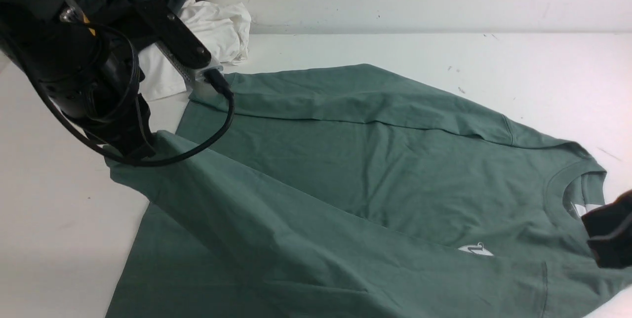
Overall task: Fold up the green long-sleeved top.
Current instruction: Use the left arm to drag and place the cuff at the centered position on the left edge of the fabric
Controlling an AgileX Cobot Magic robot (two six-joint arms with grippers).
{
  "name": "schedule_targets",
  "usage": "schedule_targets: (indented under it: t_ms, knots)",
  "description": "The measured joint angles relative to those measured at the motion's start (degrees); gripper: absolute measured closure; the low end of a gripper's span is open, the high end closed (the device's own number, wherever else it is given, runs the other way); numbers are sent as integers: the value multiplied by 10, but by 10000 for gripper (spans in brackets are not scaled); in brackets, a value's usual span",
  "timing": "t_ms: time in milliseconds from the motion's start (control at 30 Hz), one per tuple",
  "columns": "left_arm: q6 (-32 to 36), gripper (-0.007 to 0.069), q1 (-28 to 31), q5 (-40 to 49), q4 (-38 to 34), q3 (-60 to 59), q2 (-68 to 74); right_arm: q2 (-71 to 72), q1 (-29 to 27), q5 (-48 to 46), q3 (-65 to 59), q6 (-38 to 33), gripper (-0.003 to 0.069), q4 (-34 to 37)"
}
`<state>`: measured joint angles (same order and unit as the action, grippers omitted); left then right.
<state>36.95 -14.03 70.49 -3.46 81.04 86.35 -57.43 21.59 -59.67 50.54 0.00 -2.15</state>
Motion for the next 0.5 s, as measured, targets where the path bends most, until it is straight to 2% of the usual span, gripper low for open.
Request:
schedule_targets:
  t_ms: [100,233,267,300,367,500]
  knots:
    - [0,622,0,0,1,8,10,-43,0,15,0,22,634,-21]
    - [0,622,0,1,8,10,31,-128,-1,44,0,55,545,-42]
    - [0,622,0,1,11,10,41,-168,-5,57,0,70,489,-52]
    - [0,622,0,1,11,10,43,-173,-6,58,0,72,489,-52]
    - [0,622,0,1,11,10,52,-222,-26,73,0,92,410,-62]
    - [0,622,0,1,12,10,65,-289,-72,97,0,100,337,-65]
